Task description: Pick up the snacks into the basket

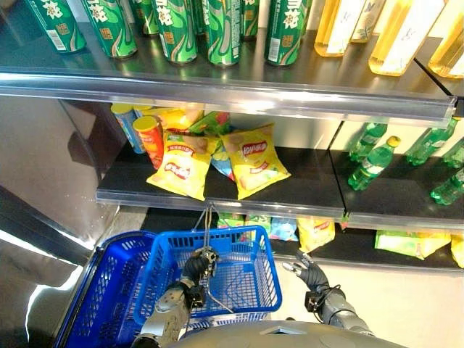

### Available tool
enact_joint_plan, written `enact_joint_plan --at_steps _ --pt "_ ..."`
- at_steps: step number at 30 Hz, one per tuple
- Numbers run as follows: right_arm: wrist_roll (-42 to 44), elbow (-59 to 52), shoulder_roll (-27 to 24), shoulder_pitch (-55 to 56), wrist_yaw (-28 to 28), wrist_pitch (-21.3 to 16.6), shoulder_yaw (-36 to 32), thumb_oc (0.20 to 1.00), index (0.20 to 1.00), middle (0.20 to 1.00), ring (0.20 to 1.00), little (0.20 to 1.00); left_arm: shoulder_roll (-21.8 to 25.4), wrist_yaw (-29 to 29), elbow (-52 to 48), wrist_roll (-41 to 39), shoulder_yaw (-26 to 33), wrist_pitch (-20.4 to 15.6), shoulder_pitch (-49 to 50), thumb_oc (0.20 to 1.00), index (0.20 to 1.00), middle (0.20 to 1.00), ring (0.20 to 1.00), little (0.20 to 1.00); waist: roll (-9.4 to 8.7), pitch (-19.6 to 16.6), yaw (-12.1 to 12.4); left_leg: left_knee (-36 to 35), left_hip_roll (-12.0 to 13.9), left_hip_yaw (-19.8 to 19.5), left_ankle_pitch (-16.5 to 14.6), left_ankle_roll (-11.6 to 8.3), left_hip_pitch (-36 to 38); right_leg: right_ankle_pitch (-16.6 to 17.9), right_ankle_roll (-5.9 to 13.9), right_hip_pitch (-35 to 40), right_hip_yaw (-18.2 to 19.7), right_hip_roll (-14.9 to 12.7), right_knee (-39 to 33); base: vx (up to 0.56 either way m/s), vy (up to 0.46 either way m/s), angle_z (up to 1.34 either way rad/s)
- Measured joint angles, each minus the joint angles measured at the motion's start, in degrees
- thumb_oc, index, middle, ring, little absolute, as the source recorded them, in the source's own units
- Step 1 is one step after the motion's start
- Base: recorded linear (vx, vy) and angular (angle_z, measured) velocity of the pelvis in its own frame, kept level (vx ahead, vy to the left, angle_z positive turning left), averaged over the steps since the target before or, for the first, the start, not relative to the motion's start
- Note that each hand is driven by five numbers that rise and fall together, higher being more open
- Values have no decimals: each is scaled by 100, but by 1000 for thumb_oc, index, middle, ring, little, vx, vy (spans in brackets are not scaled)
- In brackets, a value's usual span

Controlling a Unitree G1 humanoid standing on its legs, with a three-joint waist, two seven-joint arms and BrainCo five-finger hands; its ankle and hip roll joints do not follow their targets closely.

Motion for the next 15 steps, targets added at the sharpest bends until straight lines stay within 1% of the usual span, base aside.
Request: enact_joint_plan --at_steps 5,10,15 --pt "3 0 0 1 1 0 7 1000 1000 1000 1000 1000 -1 1 42 2 -5 0 -5 200 200 200 200 200 -3 -4 -26 0 -1 11 -14 23 2 4 -1 -4 10 0 0 0 0 0" --pt "58 -25 0 -9 0 0 7 1000 1000 1000 1000 1000 10 22 65 9 -33 0 -3 200 200 200 200 200 -4 -5 -124 1 -2 10 0 0 3 19 -20 -3 10 -3 0 0 0 0" --pt "61 -87 -7 1 -4 -1 13 1000 1000 1000 1000 1000 3 28 72 13 -78 0 -4 200 200 200 200 200 -2 -8 -130 0 -1 10 0 0 9 21 -23 1 10 -2 0 0 0 0"
